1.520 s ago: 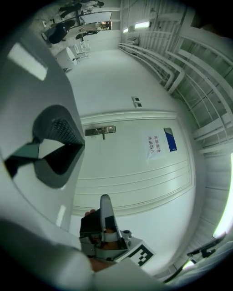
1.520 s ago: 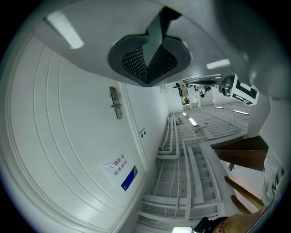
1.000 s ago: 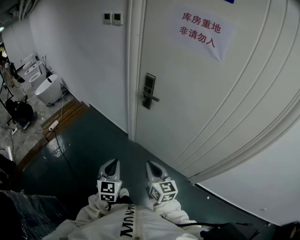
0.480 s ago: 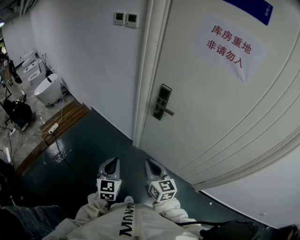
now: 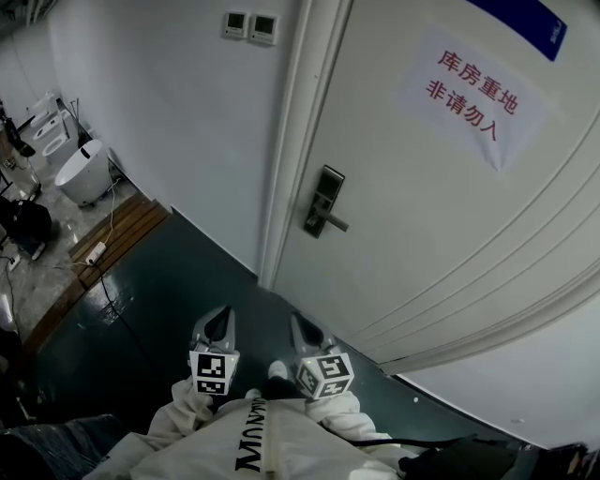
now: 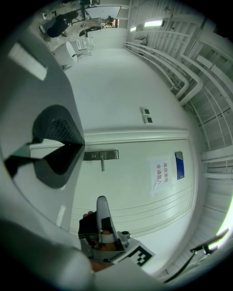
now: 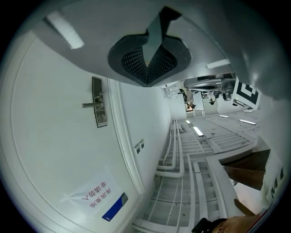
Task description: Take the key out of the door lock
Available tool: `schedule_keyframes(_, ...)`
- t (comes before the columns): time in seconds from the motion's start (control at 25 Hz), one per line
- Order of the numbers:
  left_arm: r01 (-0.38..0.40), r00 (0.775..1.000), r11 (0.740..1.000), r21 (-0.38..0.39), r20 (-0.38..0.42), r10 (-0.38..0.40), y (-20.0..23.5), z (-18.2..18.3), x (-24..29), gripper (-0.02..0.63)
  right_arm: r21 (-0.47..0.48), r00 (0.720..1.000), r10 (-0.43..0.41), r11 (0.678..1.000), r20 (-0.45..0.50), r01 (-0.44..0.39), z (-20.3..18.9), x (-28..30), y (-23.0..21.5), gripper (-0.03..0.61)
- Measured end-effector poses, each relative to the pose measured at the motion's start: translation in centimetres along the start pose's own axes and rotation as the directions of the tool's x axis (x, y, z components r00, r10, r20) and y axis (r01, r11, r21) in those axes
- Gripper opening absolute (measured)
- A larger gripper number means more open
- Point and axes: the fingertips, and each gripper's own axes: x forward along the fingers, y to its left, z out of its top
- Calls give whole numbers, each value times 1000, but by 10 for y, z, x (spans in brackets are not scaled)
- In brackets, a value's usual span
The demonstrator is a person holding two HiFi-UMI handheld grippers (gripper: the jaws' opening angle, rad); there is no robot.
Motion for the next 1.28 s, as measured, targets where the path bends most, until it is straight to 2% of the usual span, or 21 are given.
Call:
schedule_keyframes(0.36, -18, 999, 1000, -8, -36, 17, 14, -9, 30, 0, 26, 999, 36, 999, -31, -35, -5, 42, -17, 0)
schedule_keyframes(0.64, -56, 997, 998, 0, -54, 56, 46, -6, 75, 0, 19, 998, 62, 998, -13, -62, 13, 98, -38, 0)
schedule_keyframes(1.04, -1, 998, 999, 45, -59, 4, 62, 21, 173, 0, 22, 999, 14, 1000, 38, -15, 52, 174, -101, -1)
schedule_keyframes(1.28, 41, 997, 996, 75, -62, -37, 62, 36, 237, 0, -47, 991, -85, 995, 107, 90, 81, 192, -147, -2)
